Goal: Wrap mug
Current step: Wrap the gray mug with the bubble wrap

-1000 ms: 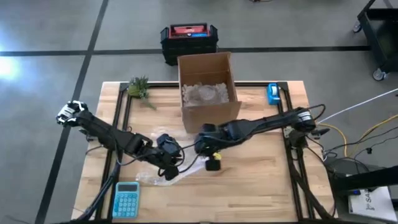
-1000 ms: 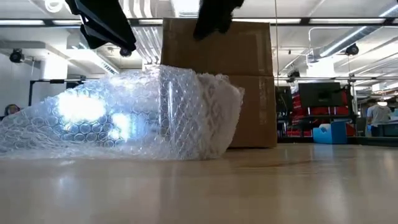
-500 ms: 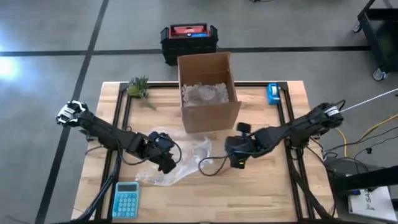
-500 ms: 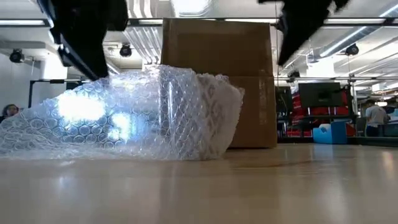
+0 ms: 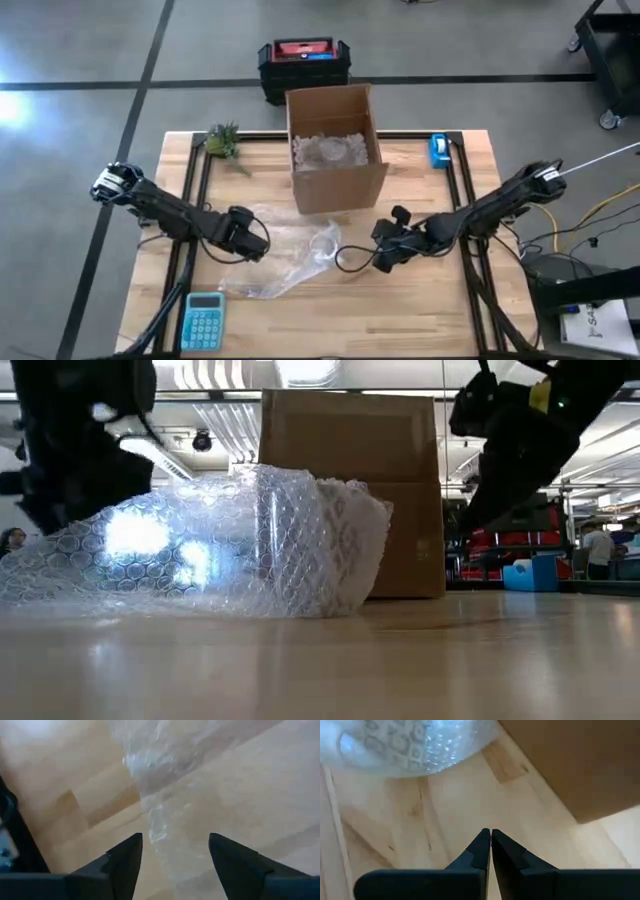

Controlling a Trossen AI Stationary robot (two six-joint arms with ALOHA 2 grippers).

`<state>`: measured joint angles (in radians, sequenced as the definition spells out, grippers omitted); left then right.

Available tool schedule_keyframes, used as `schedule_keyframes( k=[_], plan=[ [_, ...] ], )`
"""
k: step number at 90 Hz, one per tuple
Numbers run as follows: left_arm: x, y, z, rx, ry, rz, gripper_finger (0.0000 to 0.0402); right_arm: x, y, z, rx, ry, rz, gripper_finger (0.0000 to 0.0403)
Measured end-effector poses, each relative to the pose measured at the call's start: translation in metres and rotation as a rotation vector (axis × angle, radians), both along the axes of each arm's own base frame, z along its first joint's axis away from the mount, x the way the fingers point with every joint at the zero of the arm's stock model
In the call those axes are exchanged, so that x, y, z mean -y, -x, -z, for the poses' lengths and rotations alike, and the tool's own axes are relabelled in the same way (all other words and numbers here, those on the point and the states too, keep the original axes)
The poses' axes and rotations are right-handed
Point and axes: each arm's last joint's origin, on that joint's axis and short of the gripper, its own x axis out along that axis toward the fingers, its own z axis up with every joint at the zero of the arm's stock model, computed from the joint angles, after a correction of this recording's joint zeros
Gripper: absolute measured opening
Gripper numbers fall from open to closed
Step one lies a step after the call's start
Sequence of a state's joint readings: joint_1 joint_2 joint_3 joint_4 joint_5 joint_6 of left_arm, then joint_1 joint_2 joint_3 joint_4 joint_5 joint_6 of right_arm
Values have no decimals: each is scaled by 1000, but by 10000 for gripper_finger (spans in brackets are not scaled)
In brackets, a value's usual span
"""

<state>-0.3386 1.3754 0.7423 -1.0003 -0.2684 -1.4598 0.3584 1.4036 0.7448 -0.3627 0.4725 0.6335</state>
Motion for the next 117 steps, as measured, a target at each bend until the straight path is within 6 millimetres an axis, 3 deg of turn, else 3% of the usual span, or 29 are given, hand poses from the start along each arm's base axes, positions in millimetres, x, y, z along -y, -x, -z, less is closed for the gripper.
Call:
schedule_keyframes(
  k=[23,37,50,55,69,89,99,117],
  plan=[
    [-5,9,40,125,36,-31,172,-4,-11,4,48,35,-87,2],
    [-5,8,43,143,49,10,126,-7,-17,7,67,53,-142,2],
    [-2,-1,31,184,47,74,30,-11,-23,17,44,-2,-222,2],
    [1,-11,20,244,33,98,11,-13,-26,22,37,-20,-264,2],
    [7,-38,-19,394,-75,215,10,-19,-34,32,39,-70,-358,2],
    [14,-73,-73,602,-257,356,3,-20,-45,30,52,-33,-356,2],
    [18,-90,-84,684,-290,425,1,-21,-50,26,103,-19,-350,2],
    [22,-114,-74,747,-305,488,1,-22,-52,23,137,-15,-361,2]
  ],
)
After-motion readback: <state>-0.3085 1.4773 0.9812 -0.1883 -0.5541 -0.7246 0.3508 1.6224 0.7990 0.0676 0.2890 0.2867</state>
